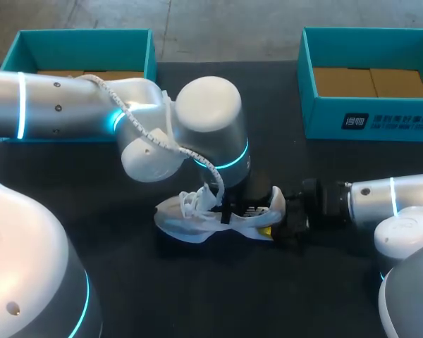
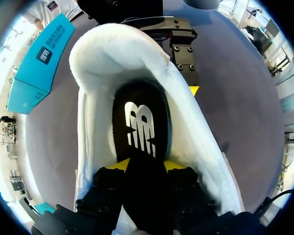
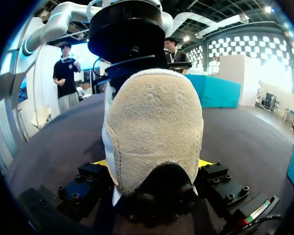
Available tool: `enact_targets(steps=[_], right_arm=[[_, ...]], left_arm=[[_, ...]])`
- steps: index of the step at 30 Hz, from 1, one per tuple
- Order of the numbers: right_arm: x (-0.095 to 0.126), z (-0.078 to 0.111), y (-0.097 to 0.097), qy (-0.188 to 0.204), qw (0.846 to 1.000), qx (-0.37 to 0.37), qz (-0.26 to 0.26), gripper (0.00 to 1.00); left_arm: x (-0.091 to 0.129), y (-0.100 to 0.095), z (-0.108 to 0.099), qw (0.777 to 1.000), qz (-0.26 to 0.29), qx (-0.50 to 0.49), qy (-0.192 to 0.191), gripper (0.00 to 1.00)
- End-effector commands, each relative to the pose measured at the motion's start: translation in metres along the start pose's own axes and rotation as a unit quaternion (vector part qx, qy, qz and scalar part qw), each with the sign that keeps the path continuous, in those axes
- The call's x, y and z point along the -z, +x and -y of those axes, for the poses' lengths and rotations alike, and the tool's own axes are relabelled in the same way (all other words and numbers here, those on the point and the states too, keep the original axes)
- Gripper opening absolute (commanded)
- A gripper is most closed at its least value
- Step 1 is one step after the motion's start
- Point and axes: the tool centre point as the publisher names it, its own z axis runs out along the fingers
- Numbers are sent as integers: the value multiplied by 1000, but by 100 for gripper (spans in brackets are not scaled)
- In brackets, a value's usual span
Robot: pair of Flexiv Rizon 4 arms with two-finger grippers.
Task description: Take the shoe out of the shoebox, open the shoe tongue, remove and reinsert the insole, then place the shoe into the shoebox
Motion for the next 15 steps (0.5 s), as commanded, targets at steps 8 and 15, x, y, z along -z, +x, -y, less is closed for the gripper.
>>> enact_targets(steps=[8,15], right_arm=[[0,-1,1,2,1000,0,0,0],[0,-1,1,2,1000,0,0,0]], left_arm=[[-16,-13,-3,1000,10,8,-8,30],[-14,-17,-5,999,25,23,-13,19]])
